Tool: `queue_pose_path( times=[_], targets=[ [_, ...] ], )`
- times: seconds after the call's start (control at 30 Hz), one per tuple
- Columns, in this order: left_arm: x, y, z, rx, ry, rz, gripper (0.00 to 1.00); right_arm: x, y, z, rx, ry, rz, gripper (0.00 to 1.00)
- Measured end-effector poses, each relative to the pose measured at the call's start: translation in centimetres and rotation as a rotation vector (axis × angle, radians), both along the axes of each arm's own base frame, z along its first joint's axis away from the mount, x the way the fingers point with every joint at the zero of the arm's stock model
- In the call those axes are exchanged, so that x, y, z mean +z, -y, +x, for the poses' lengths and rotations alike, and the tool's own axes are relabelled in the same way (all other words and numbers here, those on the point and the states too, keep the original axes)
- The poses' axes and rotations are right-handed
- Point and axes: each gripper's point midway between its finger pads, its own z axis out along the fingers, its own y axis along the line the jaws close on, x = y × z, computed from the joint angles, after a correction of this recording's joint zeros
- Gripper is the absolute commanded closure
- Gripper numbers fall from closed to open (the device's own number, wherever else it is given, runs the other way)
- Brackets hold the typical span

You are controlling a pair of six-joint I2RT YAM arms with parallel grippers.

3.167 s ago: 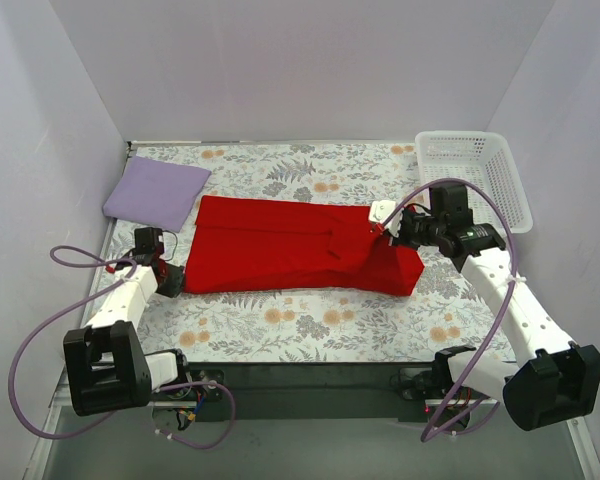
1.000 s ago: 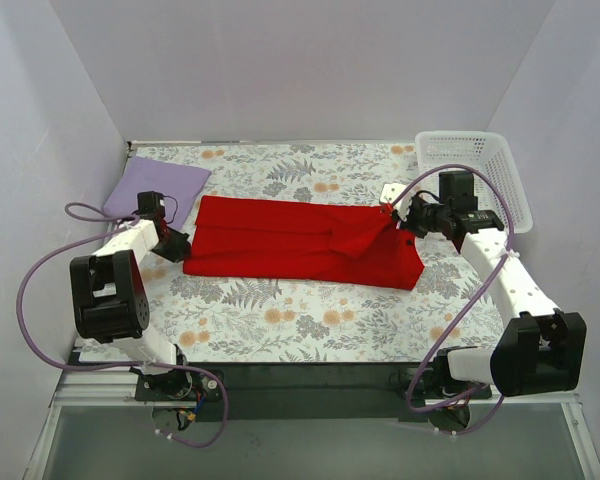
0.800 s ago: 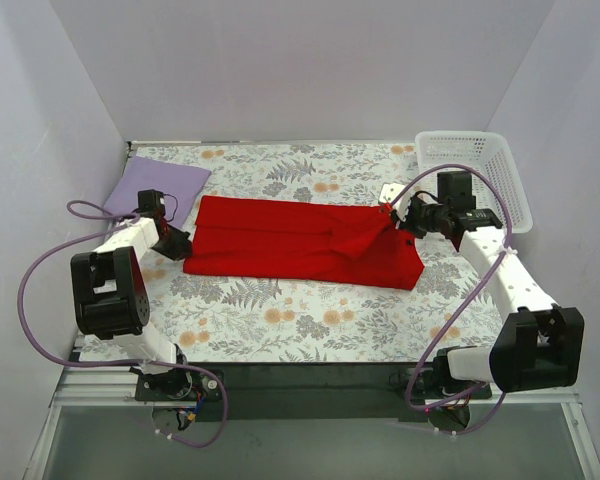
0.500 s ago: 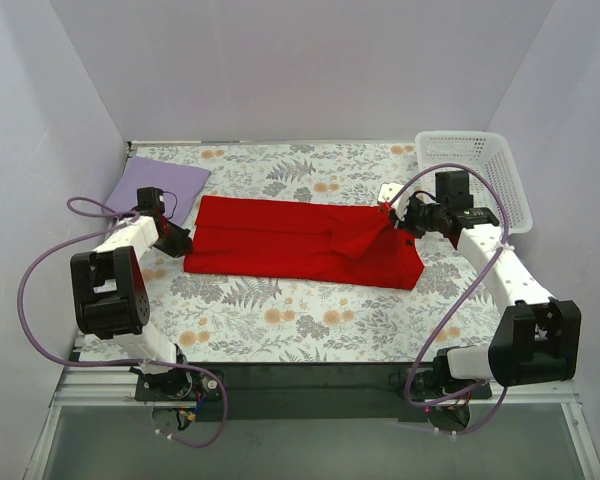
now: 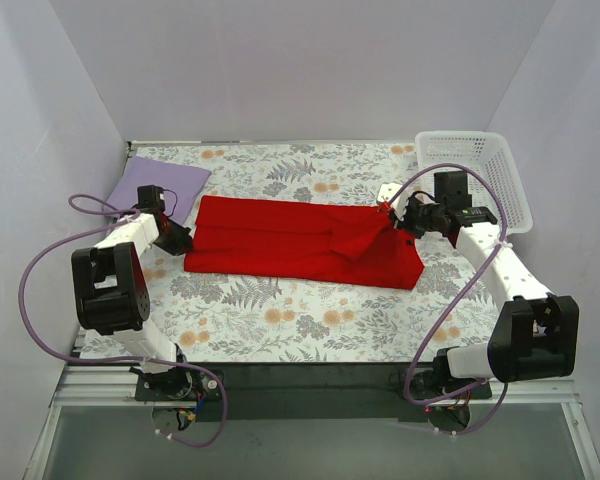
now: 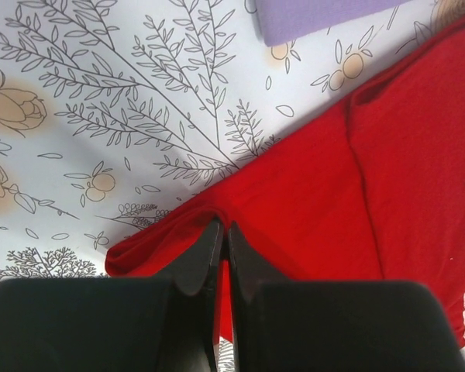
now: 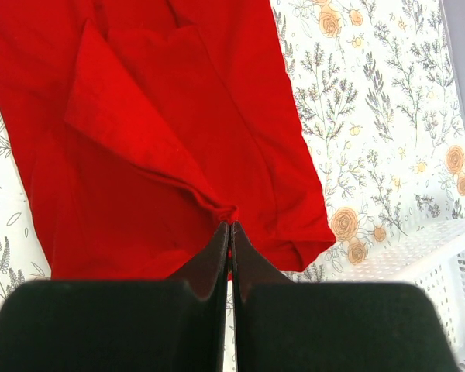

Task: Fold and stack the t-shirts
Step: Fold the tshirt

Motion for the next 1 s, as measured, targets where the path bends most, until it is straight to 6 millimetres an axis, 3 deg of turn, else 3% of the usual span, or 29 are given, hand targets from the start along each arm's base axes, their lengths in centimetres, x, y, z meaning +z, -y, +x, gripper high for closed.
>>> queue_pose_path(
  times=[0.4, 0.47, 0.5, 0.6, 0.77, 1.0],
  targets=[
    [0.3, 0.1, 0.4, -0.021, 0.011, -0.002, 0.99, -0.5, 0.0, 0.1, -0.001, -0.016, 0.0, 0.99],
    [0.4, 0.3, 0.5, -0.034, 0.017, -0.009, 0.89, -0.7, 0.0, 0.1, -0.002, -0.021, 0.0, 0.99],
    [0.5, 0.3, 0.6, -0.043, 0.02, -0.01, 0.73, -0.7, 0.0, 0.1, -0.002, -0.022, 0.001, 0.99],
    [0.6, 0.6, 0.7, -0.067, 0.033, -0.02, 0.52, -0.8, -0.1, 0.1, -0.003, -0.027, 0.003, 0.99],
    [2.2, 1.1, 1.3, -0.104, 0.095, -0.028, 0.43, -1.2, -0.1, 0.2, -0.006, -0.04, 0.006, 0.99],
    [7.7, 2.2, 2.0, -0.201, 0.269, -0.033, 0.36, -2.0, -0.3, 0.5, -0.004, -0.059, 0.011, 0.99]
  ],
)
